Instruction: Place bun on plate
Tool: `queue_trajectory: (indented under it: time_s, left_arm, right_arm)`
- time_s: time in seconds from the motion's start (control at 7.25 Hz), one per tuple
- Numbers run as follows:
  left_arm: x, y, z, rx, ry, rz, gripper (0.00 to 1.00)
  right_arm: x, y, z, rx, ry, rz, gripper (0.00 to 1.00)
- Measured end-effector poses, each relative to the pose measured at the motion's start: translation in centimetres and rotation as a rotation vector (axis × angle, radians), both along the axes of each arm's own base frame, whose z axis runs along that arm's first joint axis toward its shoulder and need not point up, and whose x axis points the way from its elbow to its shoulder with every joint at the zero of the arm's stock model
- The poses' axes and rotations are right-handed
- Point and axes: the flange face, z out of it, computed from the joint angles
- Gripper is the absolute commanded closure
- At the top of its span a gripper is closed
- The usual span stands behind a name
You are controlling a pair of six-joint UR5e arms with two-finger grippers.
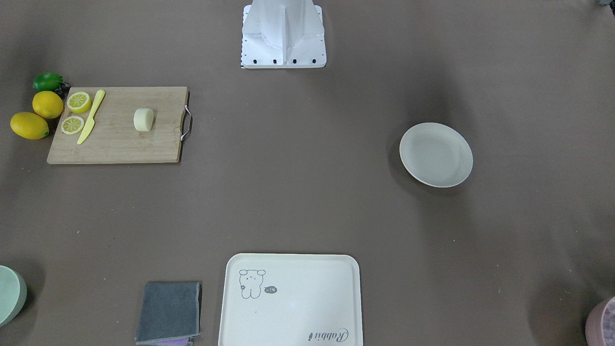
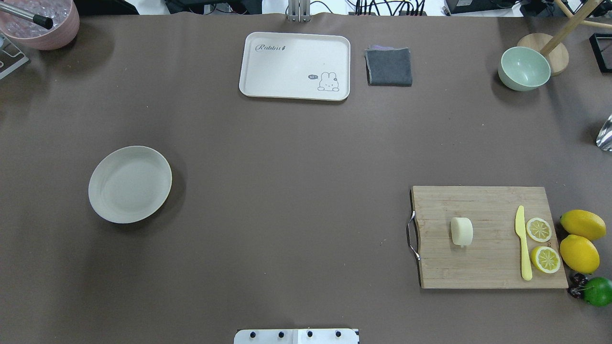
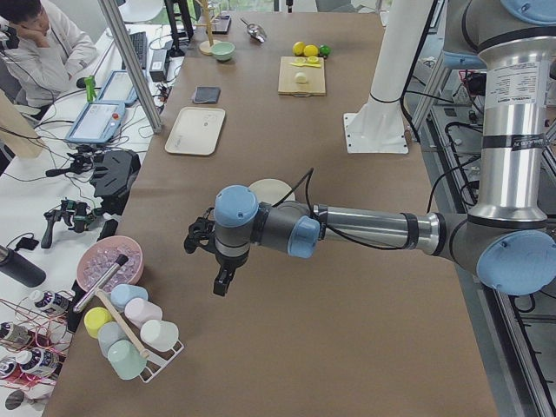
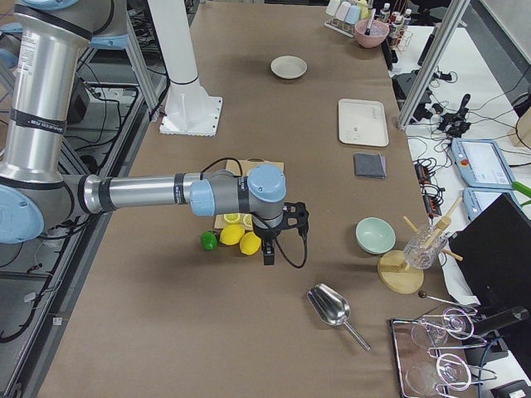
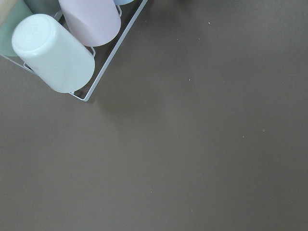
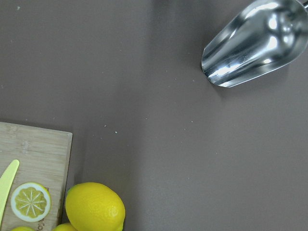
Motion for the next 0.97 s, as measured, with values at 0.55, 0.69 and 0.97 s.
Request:
queue_trajectory:
  time_s: [0.55, 0.69, 0.97]
  left_arm:
    - [-0.2, -1.5, -2.9, 0.162, -0.022, -0.064, 0.02]
    - [-0.1, -1.5, -3.1, 0.166, -0.016, -0.073, 0.02]
    - [0.6, -1.6, -3.3, 0.168, -0.006, -0.064, 0.02]
  right_arm:
    - [0.2, -1.8, -5.2, 0.095, -0.084, 0.014, 0.00]
    - [0.5, -2.2, -6.0, 0.123, -0.091, 0.019, 0.00]
    - [1.0, -1.2, -4.5, 0.210, -0.102, 0.037, 0.00]
